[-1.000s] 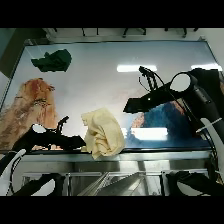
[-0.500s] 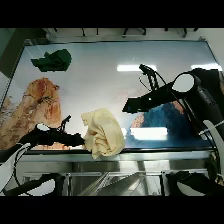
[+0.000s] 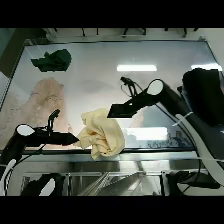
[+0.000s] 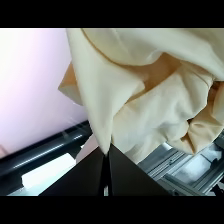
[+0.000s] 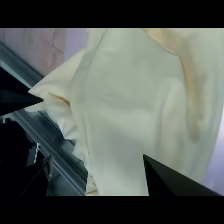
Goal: Fold the shirts.
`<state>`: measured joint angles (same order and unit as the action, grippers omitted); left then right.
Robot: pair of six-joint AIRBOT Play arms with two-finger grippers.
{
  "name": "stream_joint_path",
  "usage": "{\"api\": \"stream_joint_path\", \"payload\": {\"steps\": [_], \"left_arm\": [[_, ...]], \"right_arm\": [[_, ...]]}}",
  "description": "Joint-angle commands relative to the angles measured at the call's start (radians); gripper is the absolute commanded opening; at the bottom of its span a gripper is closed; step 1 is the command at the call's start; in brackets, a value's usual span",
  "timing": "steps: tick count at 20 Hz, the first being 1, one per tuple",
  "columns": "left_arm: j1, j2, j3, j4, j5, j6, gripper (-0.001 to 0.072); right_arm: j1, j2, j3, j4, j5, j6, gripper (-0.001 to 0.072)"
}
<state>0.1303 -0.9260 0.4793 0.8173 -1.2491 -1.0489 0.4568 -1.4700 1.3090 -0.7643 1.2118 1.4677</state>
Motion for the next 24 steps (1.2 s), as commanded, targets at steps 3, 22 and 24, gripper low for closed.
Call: {"api": "stream_joint_path", "payload": {"steps": [3,22,24], "left_arm": [[0.003,0.186,-0.095,0.027,-0.013,-0.099,0.0015],[-0.031,0.271,-0.099,0.029,-0.095,-0.127,0.0014],[-0.031,0.227,-0.099,0.029,-0.094,-0.127,0.0015]], "right_arm": [[0.111,-0.190,0.076,0.024,-0.085,-0.032,0.0648],[0.238,-0.417,0.332,-0.148,0.184,0.029,0.0638],[0.243,-0.413,0.332,-0.159,0.185,0.029,0.0018]]}}
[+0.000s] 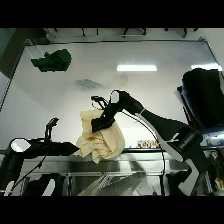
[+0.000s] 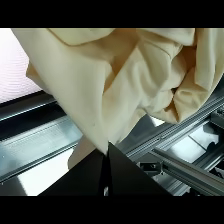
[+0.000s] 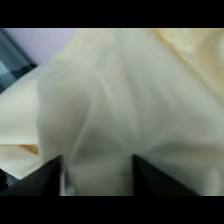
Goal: Fold the shirts.
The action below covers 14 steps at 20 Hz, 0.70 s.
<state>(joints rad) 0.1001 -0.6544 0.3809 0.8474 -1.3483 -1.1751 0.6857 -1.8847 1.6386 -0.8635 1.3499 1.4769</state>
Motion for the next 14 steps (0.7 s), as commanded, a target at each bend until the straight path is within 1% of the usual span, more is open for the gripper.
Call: {"api": "stream_joint_path", "payload": {"steps": [1,3,5,6,8,10,11,14], "left_arm": [[-0.001,-0.061,0.000,-0.001,0.006,0.000,0.0015],[-0.001,-0.082,0.000,0.000,0.007,0.000,0.0014],[0.011,-0.069,0.000,0.017,0.010,0.007,0.0014],[0.026,-0.047,0.002,0.045,0.010,0.001,0.0015],[0.053,0.008,0.025,0.107,0.008,-0.039,0.0014],[0.051,0.056,0.073,0.201,-0.014,-0.065,0.0014],[0.034,0.070,0.109,0.246,-0.019,-0.090,0.0014],[-0.018,0.053,0.237,0.351,-0.050,-0.110,0.0014]], "right_arm": [[0.010,0.010,0.003,-0.060,0.030,0.019,0.0020],[-0.003,0.046,0.003,-0.061,-0.008,0.035,0.0020],[-0.027,0.098,0.003,-0.061,-0.016,0.059,0.0020],[-0.047,0.130,0.003,-0.061,-0.013,0.070,0.0020],[-0.097,0.211,0.003,-0.061,-0.014,0.072,0.0020],[-0.165,0.309,0.002,-0.086,0.002,0.085,0.0020],[-0.198,0.362,0.002,-0.140,0.023,0.109,0.0020],[-0.294,0.531,-0.019,-0.364,0.092,0.160,0.0020]]}}
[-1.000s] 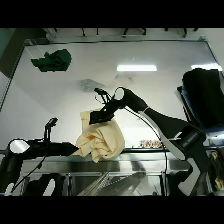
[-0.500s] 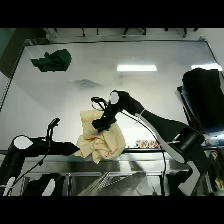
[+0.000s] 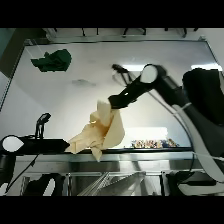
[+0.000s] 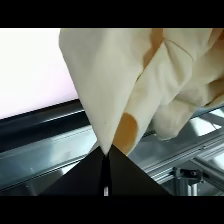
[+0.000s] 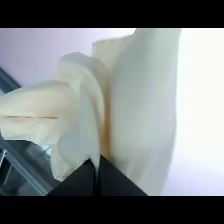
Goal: Fold the shirts.
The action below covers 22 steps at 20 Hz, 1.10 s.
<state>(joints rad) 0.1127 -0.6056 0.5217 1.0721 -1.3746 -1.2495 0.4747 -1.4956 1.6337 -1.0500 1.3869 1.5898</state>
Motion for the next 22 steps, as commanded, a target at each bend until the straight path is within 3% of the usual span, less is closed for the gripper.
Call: {"api": "stream_joint_path", "payload": {"steps": [1,5,11,15,19,22], "left_arm": [[-0.042,-0.026,0.148,0.171,-0.040,-0.053,0.0014],[-0.058,-0.142,0.386,0.246,-0.081,-0.098,0.0014],[-0.013,-0.180,0.805,0.324,-0.091,-0.125,0.0014],[0.013,-0.217,1.165,0.334,-0.084,-0.132,0.0013],[0.013,-0.477,1.593,0.338,-0.086,-0.146,0.0012],[0.010,-0.715,1.650,0.203,-0.073,-0.103,0.0012]], "right_arm": [[-0.117,0.199,-0.034,-0.225,0.063,0.055,0.0020],[-0.293,0.446,-0.163,-0.291,0.040,0.128,0.0021],[-0.420,0.690,-0.259,-0.282,0.080,0.123,0.0021],[-0.416,0.713,-0.264,-0.100,0.140,0.124,0.0021],[-0.358,0.719,-0.347,-0.051,0.112,0.138,0.0021],[-0.344,0.723,-0.460,-0.055,0.083,0.128,0.0021]]}}
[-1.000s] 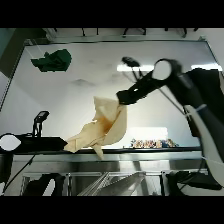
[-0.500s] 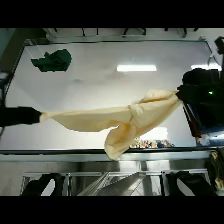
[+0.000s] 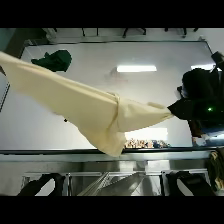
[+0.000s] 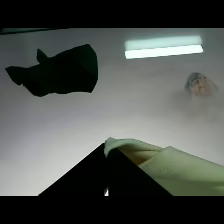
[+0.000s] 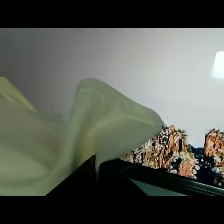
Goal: Fold the shirts.
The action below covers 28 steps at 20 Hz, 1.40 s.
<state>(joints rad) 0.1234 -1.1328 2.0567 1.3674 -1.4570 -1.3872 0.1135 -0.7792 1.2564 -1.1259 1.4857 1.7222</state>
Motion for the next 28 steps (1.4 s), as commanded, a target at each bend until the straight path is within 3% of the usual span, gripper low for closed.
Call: {"api": "stream_joint_path", "payload": {"steps": [1,5,9,13,14,15,16,17,19,21,22,26,28], "left_arm": [[-0.017,-0.239,0.056,-0.148,0.023,0.061,0.0013],[-0.144,-0.422,-0.197,-0.182,0.072,0.151,0.0013],[-0.256,-0.580,-0.226,-0.105,0.216,0.154,0.0014],[-0.289,-0.686,-0.224,-0.094,0.249,0.146,0.0015],[-0.289,-0.698,-0.224,-0.113,0.246,0.144,0.0091],[-0.288,-0.698,-0.224,-0.108,0.237,0.112,0.0476],[-0.281,-0.689,-0.224,-0.102,0.224,0.068,0.0705],[-0.266,-0.671,-0.224,-0.103,0.191,0.027,0.0700],[-0.219,-0.608,-0.225,-0.104,0.064,-0.033,0.0699],[-0.175,-0.514,-0.278,-0.105,-0.080,-0.040,0.0698],[-0.161,-0.453,-0.349,-0.105,-0.113,-0.046,0.0661],[-0.143,-0.174,-0.821,-0.138,-0.089,-0.082,0.0653],[-0.143,-0.076,-1.064,-0.301,-0.056,-0.083,0.0653]], "right_arm": [[0.017,0.006,-0.133,0.019,-0.020,-0.038,0.0021],[0.017,0.003,-0.357,0.019,-0.215,-0.109,0.0021],[0.017,-0.060,-0.487,0.018,-0.535,-0.382,0.0021],[0.005,-0.211,-0.489,-0.006,-0.622,-0.354,0.0021],[0.005,-0.245,-0.488,-0.006,-0.633,-0.332,0.0021],[0.005,-0.271,-0.487,-0.006,-0.641,-0.315,0.0039],[0.004,-0.287,-0.481,-0.006,-0.640,-0.307,0.0308],[0.004,-0.291,-0.473,-0.007,-0.640,-0.296,0.0720],[-0.015,-0.283,-0.422,-0.007,-0.563,-0.283,0.0704],[-0.062,-0.255,-0.361,-0.006,-0.445,-0.265,0.0704],[-0.089,-0.230,-0.343,-0.005,-0.400,-0.254,0.0704],[-0.154,-0.114,-0.340,-0.004,-0.362,-0.256,0.0704],[-0.161,-0.079,-0.340,-0.003,-0.363,-0.256,0.0704]]}}
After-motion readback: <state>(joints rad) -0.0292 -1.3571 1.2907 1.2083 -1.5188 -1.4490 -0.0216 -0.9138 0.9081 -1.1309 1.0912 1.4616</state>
